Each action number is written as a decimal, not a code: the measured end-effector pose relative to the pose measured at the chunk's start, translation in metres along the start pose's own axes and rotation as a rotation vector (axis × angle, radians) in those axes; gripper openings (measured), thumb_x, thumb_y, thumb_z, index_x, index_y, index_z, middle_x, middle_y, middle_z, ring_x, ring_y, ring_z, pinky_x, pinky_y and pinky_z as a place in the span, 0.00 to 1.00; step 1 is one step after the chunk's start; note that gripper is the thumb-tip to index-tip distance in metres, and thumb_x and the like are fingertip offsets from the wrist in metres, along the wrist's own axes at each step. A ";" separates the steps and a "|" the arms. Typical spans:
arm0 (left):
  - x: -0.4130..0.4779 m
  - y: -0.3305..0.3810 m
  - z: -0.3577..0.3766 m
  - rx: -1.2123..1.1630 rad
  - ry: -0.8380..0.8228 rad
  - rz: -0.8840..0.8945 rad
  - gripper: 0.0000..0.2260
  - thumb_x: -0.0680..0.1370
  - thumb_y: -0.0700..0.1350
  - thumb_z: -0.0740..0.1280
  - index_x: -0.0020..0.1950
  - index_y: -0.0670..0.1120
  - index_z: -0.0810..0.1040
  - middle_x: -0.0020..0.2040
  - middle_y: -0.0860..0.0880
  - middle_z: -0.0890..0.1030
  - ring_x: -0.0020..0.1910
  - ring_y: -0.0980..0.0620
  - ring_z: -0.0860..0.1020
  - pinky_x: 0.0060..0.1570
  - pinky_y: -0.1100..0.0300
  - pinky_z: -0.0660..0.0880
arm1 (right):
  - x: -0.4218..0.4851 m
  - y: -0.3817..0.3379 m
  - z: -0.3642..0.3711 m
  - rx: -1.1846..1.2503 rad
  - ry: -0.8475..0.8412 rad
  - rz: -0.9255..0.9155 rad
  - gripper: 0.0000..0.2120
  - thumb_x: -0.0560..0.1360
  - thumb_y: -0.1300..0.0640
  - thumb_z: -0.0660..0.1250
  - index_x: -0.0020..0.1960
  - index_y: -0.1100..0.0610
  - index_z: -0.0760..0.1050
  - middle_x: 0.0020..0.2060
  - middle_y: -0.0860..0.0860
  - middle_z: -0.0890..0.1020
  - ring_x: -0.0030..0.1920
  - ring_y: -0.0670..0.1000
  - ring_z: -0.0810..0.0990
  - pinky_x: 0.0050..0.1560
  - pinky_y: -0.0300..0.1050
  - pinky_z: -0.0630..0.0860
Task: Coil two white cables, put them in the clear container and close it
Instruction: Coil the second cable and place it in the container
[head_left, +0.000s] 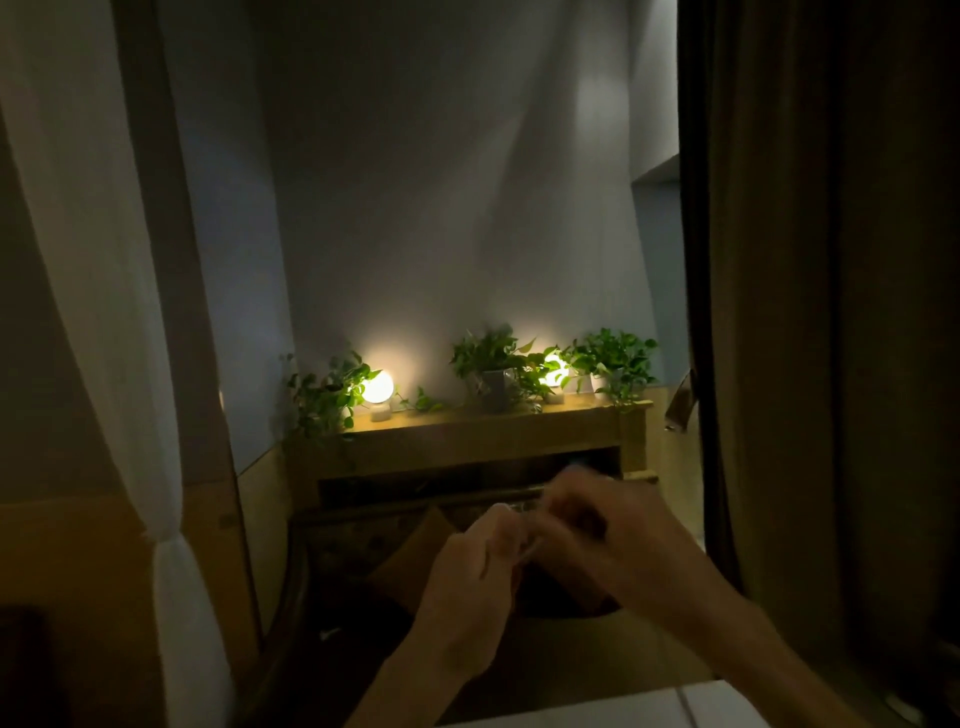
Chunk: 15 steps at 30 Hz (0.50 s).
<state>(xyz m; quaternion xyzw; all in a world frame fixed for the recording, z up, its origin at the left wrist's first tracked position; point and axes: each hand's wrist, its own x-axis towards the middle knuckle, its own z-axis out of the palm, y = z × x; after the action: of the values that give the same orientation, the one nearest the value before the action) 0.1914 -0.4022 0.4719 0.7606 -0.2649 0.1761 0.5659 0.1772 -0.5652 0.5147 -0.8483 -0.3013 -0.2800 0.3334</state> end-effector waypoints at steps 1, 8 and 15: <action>-0.004 0.011 0.004 -0.006 -0.048 -0.003 0.26 0.76 0.66 0.50 0.38 0.47 0.75 0.28 0.49 0.73 0.27 0.53 0.69 0.29 0.62 0.65 | 0.003 0.003 -0.005 -0.029 0.160 -0.110 0.06 0.75 0.43 0.62 0.47 0.44 0.72 0.34 0.38 0.77 0.38 0.38 0.80 0.38 0.33 0.79; -0.001 0.050 0.005 -0.793 -0.271 -0.270 0.23 0.77 0.63 0.57 0.36 0.45 0.75 0.23 0.52 0.68 0.19 0.58 0.66 0.16 0.67 0.63 | 0.023 0.015 0.038 0.414 0.387 -0.004 0.11 0.83 0.56 0.56 0.43 0.53 0.71 0.32 0.44 0.76 0.31 0.43 0.75 0.32 0.34 0.69; 0.040 0.030 -0.025 -0.814 0.203 -0.218 0.09 0.80 0.38 0.58 0.48 0.41 0.78 0.40 0.49 0.79 0.33 0.59 0.81 0.39 0.68 0.78 | -0.024 -0.006 0.078 0.618 -0.081 0.424 0.10 0.82 0.50 0.56 0.55 0.50 0.75 0.30 0.48 0.76 0.28 0.42 0.73 0.27 0.34 0.69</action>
<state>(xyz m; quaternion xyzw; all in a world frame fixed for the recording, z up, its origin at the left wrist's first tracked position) 0.2055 -0.3929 0.5252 0.4779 -0.1739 0.0705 0.8581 0.1783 -0.5126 0.4523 -0.7616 -0.2021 -0.0666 0.6121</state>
